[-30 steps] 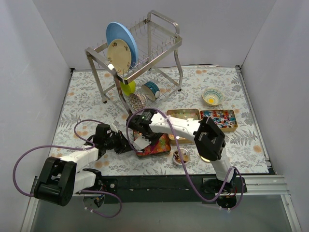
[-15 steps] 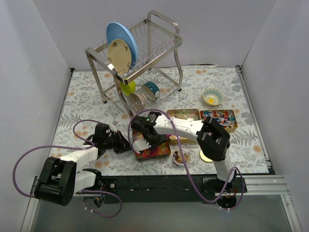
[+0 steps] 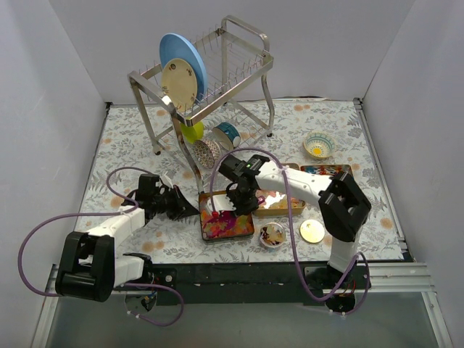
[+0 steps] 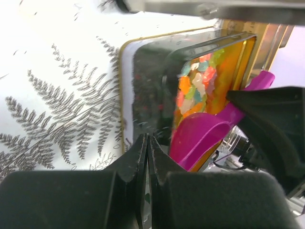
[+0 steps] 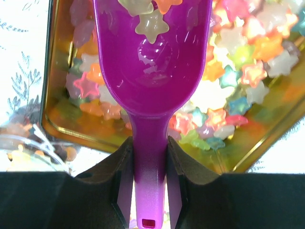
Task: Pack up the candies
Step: Scoop the fake candies from the storage box.
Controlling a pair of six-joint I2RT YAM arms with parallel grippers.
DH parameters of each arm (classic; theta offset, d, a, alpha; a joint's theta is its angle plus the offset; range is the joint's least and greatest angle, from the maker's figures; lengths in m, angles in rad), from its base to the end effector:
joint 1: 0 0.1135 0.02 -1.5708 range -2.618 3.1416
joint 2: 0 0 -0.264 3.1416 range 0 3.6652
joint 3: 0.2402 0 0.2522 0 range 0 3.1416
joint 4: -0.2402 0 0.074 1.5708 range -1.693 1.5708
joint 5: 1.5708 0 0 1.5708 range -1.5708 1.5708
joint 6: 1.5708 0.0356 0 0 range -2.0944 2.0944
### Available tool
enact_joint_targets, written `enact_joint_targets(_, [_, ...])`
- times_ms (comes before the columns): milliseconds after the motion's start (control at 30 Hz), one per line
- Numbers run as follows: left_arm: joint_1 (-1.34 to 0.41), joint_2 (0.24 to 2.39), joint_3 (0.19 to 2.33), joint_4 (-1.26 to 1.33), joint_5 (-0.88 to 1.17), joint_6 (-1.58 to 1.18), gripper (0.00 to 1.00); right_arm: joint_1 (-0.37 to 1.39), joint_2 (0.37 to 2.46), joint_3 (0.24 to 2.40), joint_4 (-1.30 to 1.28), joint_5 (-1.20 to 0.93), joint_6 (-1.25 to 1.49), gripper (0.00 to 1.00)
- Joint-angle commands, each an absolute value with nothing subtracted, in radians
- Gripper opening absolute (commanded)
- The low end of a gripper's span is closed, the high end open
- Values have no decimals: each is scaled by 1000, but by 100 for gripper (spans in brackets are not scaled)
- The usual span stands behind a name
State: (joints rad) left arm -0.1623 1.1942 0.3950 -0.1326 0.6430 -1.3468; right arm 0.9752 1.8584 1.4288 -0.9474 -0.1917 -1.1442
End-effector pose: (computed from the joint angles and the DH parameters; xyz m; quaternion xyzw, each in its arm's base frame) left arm 0.1918 -0.0530 0.1430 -0.4205 0.8027 -0.4227 0.0116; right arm 0.1983 0.3048 0.2123 -0.8687 0.4765 0.0868 0.1040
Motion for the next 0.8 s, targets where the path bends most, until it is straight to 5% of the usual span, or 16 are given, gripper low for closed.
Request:
enact_joint_targets(0, [-153,1192,492,-247,657,-1215,0,917,1758,1390,-913,-343,-1207,1])
enact_joint_targets(500, [-86,1339,713,-333,834,-1039,0,720,1631,1302,-856,-528,-1181,1])
enact_joint_targets(767, [-83,1319,683,-295,844,-980,27,634,1448,1270,-994,-390,-1244,1])
